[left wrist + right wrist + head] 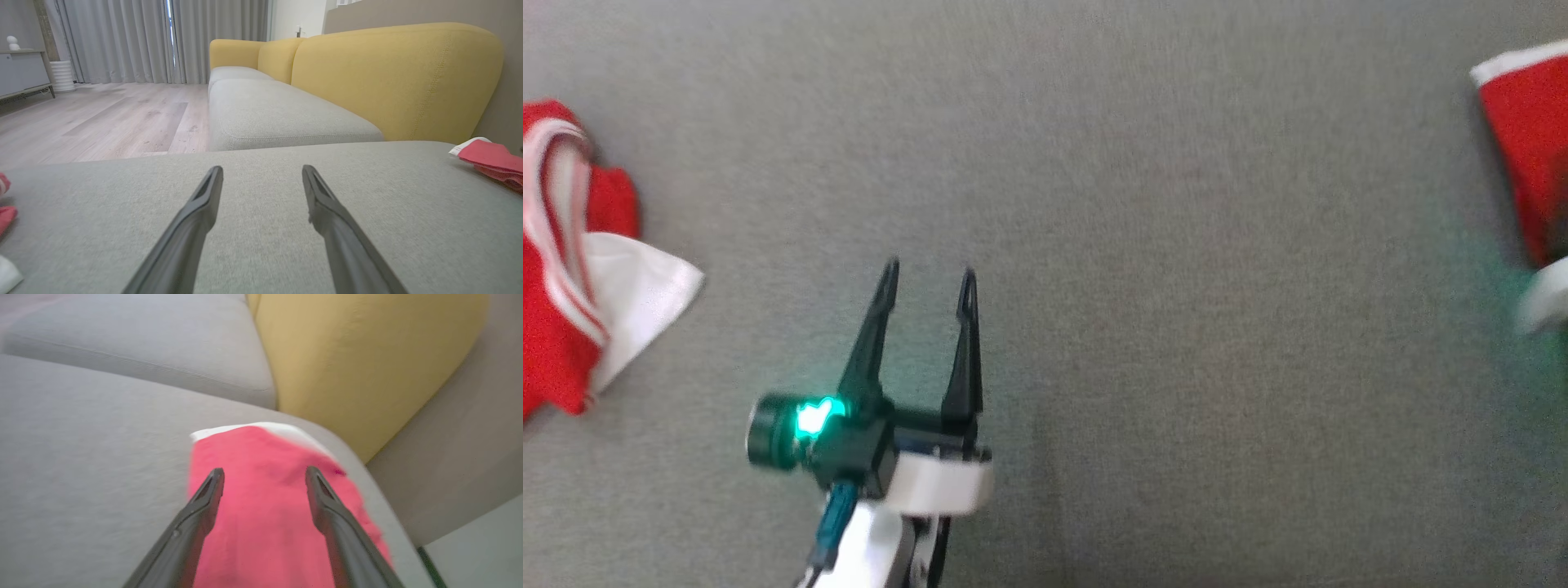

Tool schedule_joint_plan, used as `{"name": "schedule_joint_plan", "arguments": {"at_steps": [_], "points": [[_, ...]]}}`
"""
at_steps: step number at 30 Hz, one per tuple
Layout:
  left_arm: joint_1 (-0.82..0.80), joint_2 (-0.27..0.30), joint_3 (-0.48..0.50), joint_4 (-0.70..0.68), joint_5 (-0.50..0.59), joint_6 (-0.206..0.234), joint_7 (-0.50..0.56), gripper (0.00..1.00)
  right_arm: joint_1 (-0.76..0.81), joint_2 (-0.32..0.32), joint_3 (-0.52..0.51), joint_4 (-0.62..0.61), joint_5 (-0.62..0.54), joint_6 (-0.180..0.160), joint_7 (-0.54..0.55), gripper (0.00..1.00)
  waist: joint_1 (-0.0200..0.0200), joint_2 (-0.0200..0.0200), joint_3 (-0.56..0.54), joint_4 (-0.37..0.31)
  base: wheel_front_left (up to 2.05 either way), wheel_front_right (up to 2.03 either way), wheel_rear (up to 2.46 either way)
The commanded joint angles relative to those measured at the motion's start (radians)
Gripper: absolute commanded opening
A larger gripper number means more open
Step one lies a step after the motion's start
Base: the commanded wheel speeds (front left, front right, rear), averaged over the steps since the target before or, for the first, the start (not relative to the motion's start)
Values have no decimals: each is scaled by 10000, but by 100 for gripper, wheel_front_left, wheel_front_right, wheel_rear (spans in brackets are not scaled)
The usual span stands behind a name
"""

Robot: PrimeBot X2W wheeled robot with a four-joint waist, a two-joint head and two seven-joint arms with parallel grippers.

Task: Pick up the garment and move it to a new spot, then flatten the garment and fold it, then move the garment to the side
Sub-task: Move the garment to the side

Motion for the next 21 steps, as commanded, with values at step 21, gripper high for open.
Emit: {"name": "schedule_joint_plan", "arguments": {"at_steps": [21], "points": [[2820, -17, 1297, -801, -609, 290, -63, 100, 4336, 2390, 3212, -2842, 3617, 65, -999, 100, 1, 0, -4051, 765, 0, 0, 0]]}}
